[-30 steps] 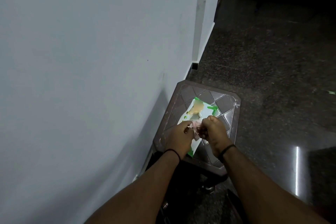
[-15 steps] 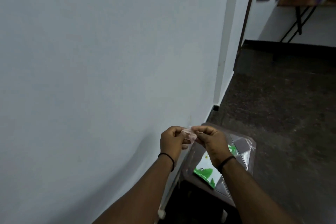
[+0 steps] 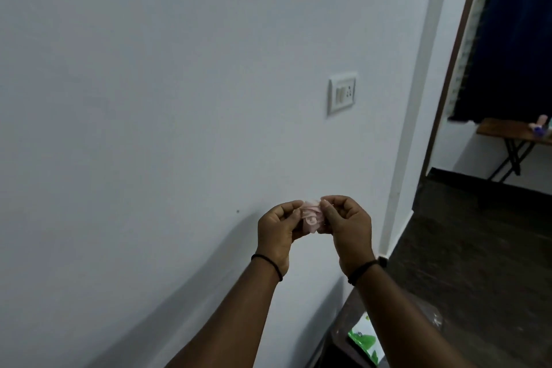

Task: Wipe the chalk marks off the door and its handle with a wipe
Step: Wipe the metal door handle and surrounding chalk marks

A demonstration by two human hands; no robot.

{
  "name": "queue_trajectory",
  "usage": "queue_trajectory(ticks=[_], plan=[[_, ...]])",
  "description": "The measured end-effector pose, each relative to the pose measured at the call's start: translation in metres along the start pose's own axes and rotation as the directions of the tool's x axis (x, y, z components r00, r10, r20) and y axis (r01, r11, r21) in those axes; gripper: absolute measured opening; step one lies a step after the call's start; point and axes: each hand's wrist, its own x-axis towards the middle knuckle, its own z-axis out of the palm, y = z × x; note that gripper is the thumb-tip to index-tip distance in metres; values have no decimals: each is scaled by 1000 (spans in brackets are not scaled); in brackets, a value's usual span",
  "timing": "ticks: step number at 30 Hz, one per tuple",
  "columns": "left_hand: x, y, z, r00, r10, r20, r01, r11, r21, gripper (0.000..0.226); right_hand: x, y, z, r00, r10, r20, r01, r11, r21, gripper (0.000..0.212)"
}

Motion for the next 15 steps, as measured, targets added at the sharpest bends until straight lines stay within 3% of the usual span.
queue_trajectory(ticks=[7, 15], plan=[[-69, 103, -47, 963, 256, -86, -252, 966, 59, 23, -61, -76, 75, 957, -156, 246, 162, 987, -5, 15], [-136, 185, -108, 805, 525, -276, -478, 850, 221, 21, -118, -138, 158, 856, -297, 424, 290, 953, 84, 32]])
